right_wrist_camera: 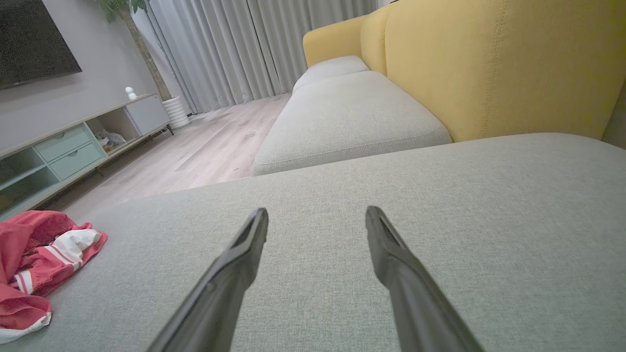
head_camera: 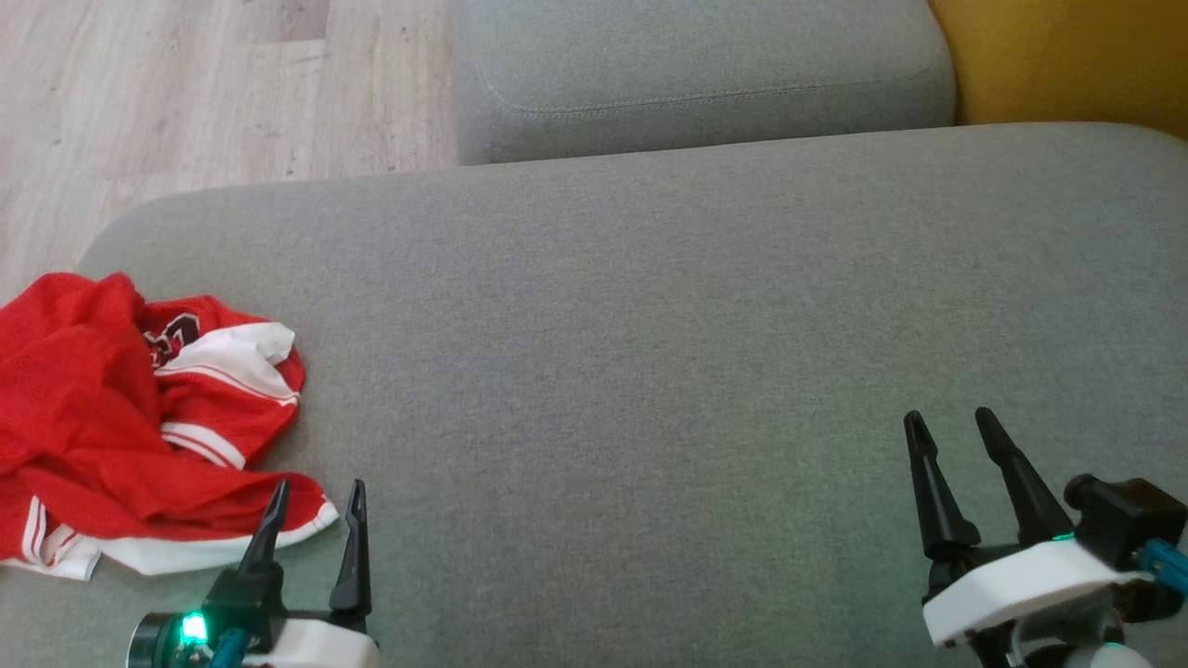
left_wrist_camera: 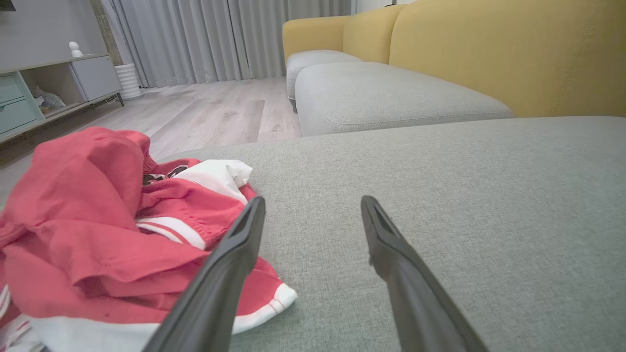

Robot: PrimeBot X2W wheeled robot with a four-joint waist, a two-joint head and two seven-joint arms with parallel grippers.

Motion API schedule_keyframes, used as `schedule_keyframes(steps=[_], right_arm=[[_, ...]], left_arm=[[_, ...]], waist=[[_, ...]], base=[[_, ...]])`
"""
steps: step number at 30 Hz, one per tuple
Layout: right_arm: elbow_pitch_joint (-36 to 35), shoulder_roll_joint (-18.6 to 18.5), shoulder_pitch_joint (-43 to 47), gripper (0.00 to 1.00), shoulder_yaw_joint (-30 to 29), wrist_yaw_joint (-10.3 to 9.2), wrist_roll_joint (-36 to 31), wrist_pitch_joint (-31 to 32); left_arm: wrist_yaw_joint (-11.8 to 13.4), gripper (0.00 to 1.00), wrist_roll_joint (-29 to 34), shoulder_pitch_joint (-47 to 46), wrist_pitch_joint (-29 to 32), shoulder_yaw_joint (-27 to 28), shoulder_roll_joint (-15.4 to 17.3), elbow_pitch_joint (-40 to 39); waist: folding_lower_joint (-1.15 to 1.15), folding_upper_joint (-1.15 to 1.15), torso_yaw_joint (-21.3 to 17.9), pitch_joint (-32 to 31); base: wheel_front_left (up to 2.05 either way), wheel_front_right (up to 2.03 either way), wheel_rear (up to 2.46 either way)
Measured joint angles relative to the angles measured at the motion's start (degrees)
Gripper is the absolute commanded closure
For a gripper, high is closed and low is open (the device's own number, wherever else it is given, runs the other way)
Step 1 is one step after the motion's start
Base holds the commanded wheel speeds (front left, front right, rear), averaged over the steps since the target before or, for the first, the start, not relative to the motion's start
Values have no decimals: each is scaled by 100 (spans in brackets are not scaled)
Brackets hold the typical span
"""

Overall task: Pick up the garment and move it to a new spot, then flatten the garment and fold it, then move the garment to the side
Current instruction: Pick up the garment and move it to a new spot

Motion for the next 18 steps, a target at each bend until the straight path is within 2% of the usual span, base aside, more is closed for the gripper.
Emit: schedule_keyframes(steps=[9, 18], right_arm=[[-105, -2, 0, 0, 7, 0, -202, 118], [-302, -108, -12, 0, 82, 0, -299, 244]], left_arm=[[110, 0, -44, -109, 43, -4, 0, 9], [263, 0, -44, -227, 41, 10, -4, -42]], waist=[[0, 0, 282, 46], [0, 0, 1018, 170]], base=[[0, 0, 0], [0, 0, 0]])
